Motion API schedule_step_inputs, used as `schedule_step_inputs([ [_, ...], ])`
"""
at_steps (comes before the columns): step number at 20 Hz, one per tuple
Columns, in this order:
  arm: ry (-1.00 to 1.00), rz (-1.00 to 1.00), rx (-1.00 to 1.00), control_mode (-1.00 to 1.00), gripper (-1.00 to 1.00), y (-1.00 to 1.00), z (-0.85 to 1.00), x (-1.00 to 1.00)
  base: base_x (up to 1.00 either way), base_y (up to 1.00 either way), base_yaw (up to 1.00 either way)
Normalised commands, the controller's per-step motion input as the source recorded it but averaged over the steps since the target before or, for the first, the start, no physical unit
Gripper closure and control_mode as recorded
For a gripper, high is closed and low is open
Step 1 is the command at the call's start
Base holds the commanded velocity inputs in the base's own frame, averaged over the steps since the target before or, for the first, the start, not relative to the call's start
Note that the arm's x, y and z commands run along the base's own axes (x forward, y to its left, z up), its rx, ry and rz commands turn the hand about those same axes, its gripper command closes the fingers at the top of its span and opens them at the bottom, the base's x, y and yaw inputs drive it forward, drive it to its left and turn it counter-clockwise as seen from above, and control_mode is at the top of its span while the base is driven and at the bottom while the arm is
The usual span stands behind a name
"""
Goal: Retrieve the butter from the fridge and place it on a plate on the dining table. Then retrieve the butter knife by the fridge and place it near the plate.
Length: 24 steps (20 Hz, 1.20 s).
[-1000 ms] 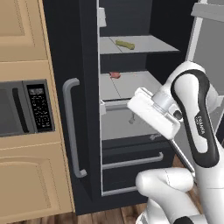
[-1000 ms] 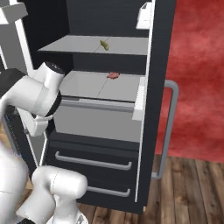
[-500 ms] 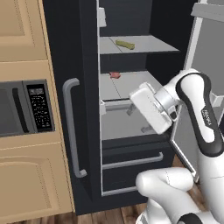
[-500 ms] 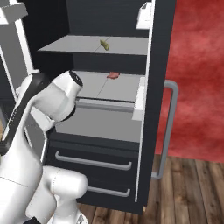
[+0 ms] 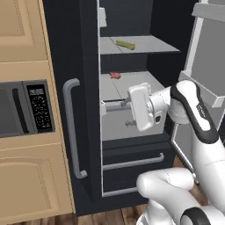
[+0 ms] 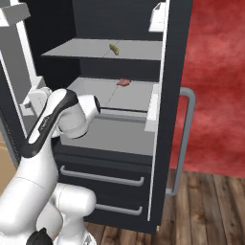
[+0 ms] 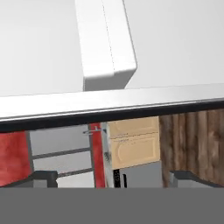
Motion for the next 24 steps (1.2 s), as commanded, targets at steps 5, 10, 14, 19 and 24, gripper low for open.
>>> schedule_step_inputs([
  [5,-0.03,0.09,0.23,-1.0,-1.0,0.33,0.06,0.36,0.0,0.0,0.0],
  [10,0.0,0.02,0.0,-1.0,-1.0,0.44,0.05,0.09,0.0,0.0,0.0],
  [14,0.02,0.0,-0.06,-1.0,-1.0,0.27,0.07,0.32,0.0,0.0,0.0],
  [19,0.02,0.0,0.0,-1.0,-1.0,0.12,0.08,0.36,0.0,0.0,0.0],
  [24,0.0,0.0,0.01,-1.0,-1.0,0.15,0.03,0.08,0.0,0.0,0.0],
])
